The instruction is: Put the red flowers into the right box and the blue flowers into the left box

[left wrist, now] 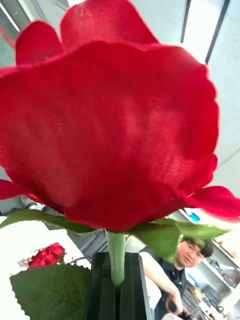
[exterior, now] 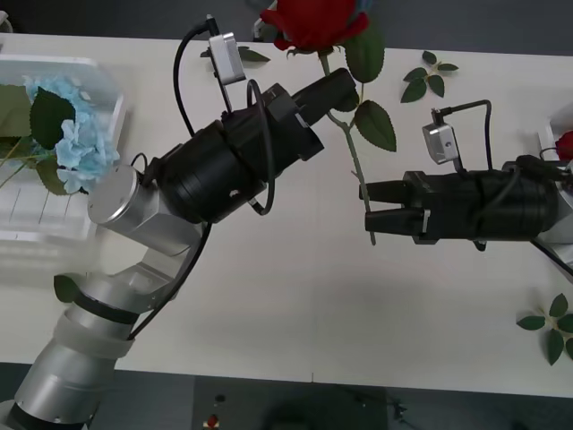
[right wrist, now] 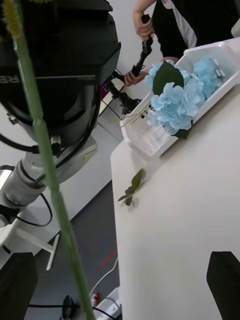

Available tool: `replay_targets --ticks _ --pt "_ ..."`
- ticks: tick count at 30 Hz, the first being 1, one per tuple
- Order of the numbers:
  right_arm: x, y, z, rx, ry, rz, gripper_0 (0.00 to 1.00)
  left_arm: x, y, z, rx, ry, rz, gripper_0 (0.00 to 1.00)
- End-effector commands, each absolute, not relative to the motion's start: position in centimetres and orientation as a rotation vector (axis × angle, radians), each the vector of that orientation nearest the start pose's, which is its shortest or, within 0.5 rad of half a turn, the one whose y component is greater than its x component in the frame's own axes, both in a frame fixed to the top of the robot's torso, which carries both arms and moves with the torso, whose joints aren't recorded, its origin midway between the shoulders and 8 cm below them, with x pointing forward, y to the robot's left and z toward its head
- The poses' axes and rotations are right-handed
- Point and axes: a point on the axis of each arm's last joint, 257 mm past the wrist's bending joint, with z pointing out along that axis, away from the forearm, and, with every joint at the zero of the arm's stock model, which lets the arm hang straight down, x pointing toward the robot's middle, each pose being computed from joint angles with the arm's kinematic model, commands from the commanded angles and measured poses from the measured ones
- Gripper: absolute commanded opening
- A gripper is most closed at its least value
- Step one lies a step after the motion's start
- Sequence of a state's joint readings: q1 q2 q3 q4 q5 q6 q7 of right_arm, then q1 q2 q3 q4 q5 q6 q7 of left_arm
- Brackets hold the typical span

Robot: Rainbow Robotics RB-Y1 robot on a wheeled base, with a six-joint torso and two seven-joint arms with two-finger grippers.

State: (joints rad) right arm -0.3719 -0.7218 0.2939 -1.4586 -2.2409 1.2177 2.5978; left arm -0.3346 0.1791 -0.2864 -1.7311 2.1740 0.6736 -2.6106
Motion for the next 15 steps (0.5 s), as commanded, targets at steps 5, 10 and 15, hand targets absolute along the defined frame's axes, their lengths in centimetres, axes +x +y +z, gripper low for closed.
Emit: replay_targets --ticks 5,10,15 --pt "41.3 -5.1 -12.2 -0.963 1.565 1.350 1.00 41.9 -7.5 2.9 0.470 1.089 -1.480 0.00" --pt "41.1 -4.3 -12.7 -0.968 1.571 1.352 1.00 42.4 -7.7 1.9 0.464 1.113 -1.478 0.00" --pt "41.0 -4.2 -12.9 -0.975 1.571 1.351 0.13 42.6 -7.6 1.8 0.458 1.118 -1.473 0.00"
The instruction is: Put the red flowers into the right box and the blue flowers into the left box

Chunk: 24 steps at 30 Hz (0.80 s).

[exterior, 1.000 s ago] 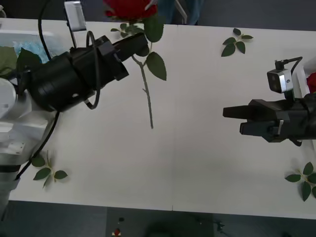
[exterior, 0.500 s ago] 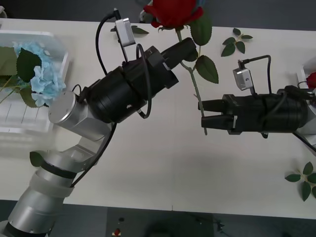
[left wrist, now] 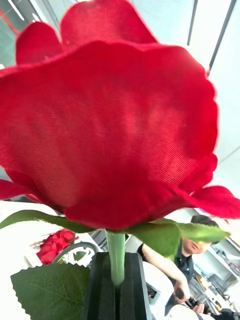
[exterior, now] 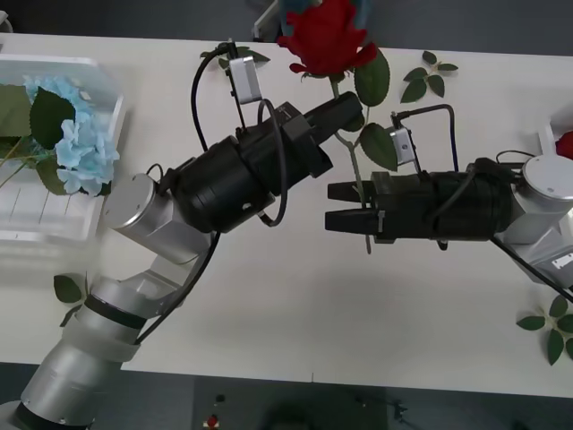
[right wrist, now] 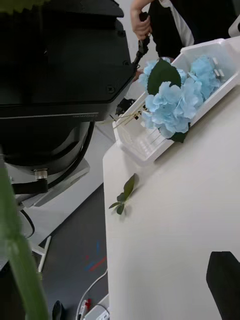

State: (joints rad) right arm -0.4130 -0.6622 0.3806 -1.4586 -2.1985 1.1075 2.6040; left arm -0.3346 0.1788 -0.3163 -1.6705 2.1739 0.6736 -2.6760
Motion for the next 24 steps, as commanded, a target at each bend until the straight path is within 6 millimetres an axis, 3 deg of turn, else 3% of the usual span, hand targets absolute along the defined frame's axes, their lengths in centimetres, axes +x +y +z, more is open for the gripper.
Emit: replay_targets --ticks 1,19,23,24 --pt "41.05 -4.25 -12.86 -0.972 1.571 1.349 0.00 42.67 -7.60 1.76 0.457 1.118 -1.472 0.00" --pt "41.34 -4.20 -12.44 -0.945 1.564 1.358 0.00 43.16 -7.26 1.85 0.445 1.122 -1.457 0.00" --pt "41.35 -4.26 -12.38 -0.939 1.566 1.363 0.00 43.37 -6.95 1.44 0.453 1.134 -1.442 0.69" --pt "41.42 -4.30 -12.26 -0.935 1.564 1.364 0.00 43.44 -6.82 1.30 0.457 1.138 -1.437 0.75"
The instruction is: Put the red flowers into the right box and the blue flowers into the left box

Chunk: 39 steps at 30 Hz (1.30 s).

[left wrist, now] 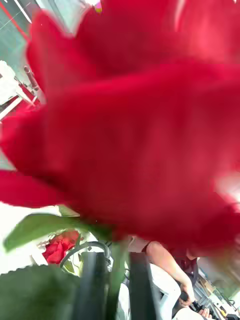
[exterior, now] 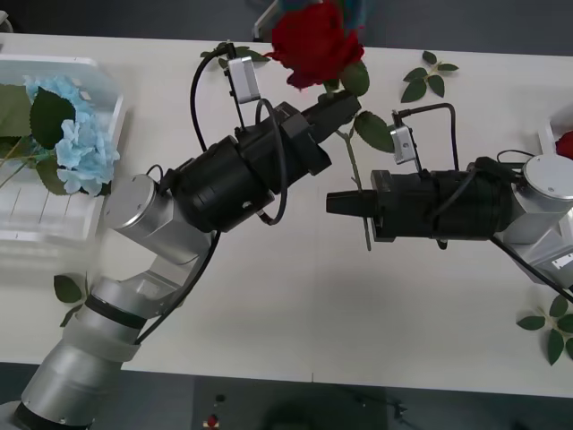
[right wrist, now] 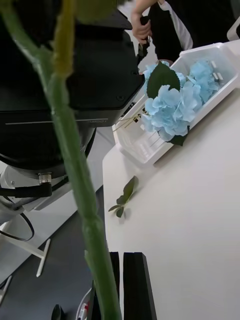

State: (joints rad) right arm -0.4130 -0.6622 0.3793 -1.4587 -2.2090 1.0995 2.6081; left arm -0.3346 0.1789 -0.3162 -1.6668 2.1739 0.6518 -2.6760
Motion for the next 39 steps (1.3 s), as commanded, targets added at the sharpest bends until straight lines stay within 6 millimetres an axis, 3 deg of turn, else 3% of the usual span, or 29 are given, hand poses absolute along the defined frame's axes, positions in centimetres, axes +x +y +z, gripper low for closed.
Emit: replay_targets --ticks 1,6,10,13,16,21,22,24,25,27,31,34,39 --pt "41.4 -4.3 -12.1 -0.929 1.561 1.370 0.00 43.5 -6.6 1.0 0.465 1.147 -1.429 0.82" --pt "41.6 -4.8 -11.6 -0.907 1.562 1.379 0.00 43.7 -4.5 -0.9 0.510 1.196 -1.398 0.86" --pt "42.6 -6.6 -10.7 -0.872 1.580 1.360 0.00 44.1 -1.1 -2.7 0.567 1.257 -1.342 0.86" --pt "43.5 -8.8 -9.7 -0.842 1.606 1.332 0.00 44.7 1.7 -3.0 0.610 1.295 -1.291 0.87" --pt "44.7 -12.1 -9.0 -0.808 1.688 1.272 0.00 45.1 4.5 -4.0 0.653 1.385 -1.270 0.87" --pt "46.8 -20.8 -7.6 -0.710 1.901 1.071 0.00 45.7 10.1 -6.6 0.779 1.568 -1.175 0.87" --pt "47.0 -21.9 -7.5 -0.694 1.927 1.045 0.00 45.7 10.5 -6.8 0.797 1.581 -1.167 0.87" --pt "47.4 -26.5 -7.0 -0.597 2.041 0.954 0.00 45.9 12.8 -7.3 0.855 1.640 -1.110 0.87" --pt "47.4 -27.5 -7.0 -0.567 2.068 0.939 0.00 45.9 13.2 -7.3 0.867 1.650 -1.097 0.86" --pt "47.5 -31.8 -7.2 -0.447 2.169 0.862 0.00 45.8 14.8 -7.3 0.895 1.687 -1.060 0.87" --pt "47.4 -38.0 -8.0 -0.295 2.271 0.723 0.00 45.0 15.5 -6.5 0.914 1.695 -1.080 0.86" --pt "47.6 -44.4 -8.8 -0.128 2.318 0.543 0.00 44.3 15.2 -6.3 0.941 1.656 -1.088 0.86" --pt "47.4 -51.9 -10.2 0.013 2.327 0.326 0.00 43.1 14.8 -6.2 0.971 1.618 -1.101 0.87"
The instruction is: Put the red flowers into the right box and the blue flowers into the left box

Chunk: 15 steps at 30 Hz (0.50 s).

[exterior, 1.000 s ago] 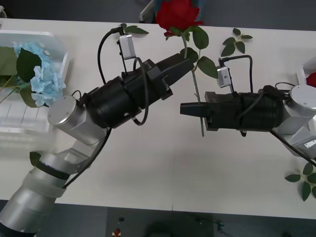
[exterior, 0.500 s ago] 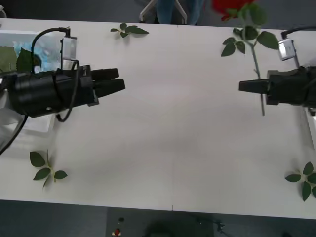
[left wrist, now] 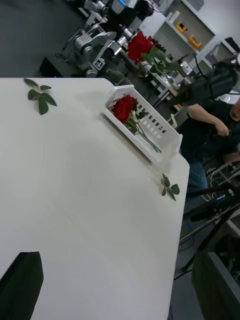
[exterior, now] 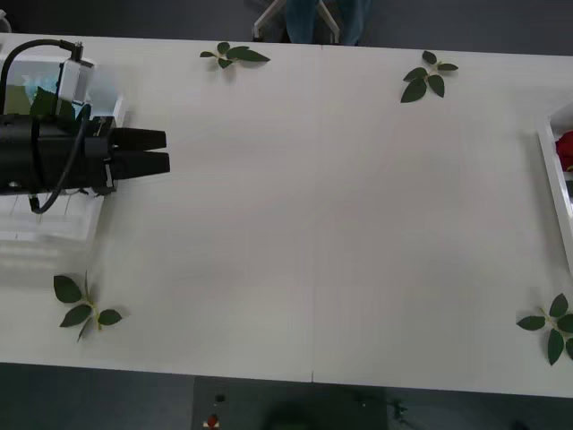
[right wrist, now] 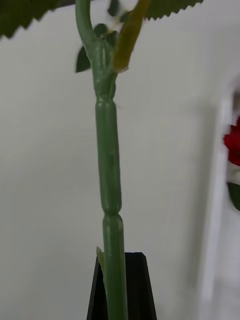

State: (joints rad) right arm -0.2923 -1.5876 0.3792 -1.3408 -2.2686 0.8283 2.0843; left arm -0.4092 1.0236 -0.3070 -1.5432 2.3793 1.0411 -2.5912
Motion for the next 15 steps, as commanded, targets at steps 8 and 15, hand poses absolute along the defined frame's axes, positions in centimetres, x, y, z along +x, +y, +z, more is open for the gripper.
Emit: replay_targets --ticks 8,15 --pt "46.7 -59.6 -12.3 0.130 2.326 0.130 0.00 41.3 12.9 -4.9 0.998 1.585 -1.132 0.87" --pt "46.8 -63.0 -13.7 0.140 2.304 -0.013 0.00 40.2 10.3 -4.0 0.931 1.561 -1.159 0.86"
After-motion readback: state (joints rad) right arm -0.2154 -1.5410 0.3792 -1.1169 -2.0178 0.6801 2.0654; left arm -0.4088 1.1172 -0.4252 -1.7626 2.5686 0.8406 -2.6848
